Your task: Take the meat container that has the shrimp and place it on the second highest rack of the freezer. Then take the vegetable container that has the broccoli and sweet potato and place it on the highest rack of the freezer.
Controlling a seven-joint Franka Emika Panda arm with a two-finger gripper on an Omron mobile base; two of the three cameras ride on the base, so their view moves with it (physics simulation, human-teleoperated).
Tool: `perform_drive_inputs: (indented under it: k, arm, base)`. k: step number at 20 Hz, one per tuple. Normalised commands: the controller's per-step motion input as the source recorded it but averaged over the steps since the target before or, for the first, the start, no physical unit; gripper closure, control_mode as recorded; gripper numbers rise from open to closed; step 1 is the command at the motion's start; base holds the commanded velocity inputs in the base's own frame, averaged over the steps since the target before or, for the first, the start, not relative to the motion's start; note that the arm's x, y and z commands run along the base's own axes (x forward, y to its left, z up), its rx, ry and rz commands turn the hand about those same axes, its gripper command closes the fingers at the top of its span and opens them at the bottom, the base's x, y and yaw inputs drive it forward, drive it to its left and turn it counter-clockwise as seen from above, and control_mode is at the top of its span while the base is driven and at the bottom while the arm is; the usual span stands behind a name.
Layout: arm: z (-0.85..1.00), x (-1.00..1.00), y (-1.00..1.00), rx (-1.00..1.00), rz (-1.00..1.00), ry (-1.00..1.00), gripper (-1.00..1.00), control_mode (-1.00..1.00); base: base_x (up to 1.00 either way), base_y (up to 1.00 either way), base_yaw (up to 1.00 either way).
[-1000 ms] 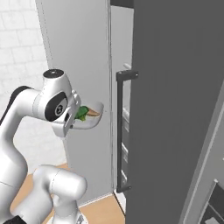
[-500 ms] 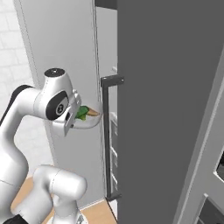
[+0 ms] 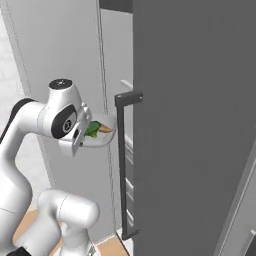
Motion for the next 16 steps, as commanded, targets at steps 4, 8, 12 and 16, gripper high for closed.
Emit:
perform_drive_inputs:
  k: [4, 8, 12, 16]
  arm:
    - [0.0, 0.0, 0.0, 0.0, 0.0, 0.0, 1.0, 1.0]
    - [0.0, 0.0, 0.0, 0.0, 0.0, 0.0, 1.0, 1.0]
    - [0.0, 0.0, 0.0, 0.0, 0.0, 0.0, 1.0, 1.0]
    - [0.0, 0.0, 0.0, 0.0, 0.0, 0.0, 1.0, 1.0]
  base:
    - [0.39, 0.4, -0.39]
    - [0.28, 0.45, -0.48]
    - [0.13, 0.29, -0.56]
    - [0.06, 0.14, -0.58]
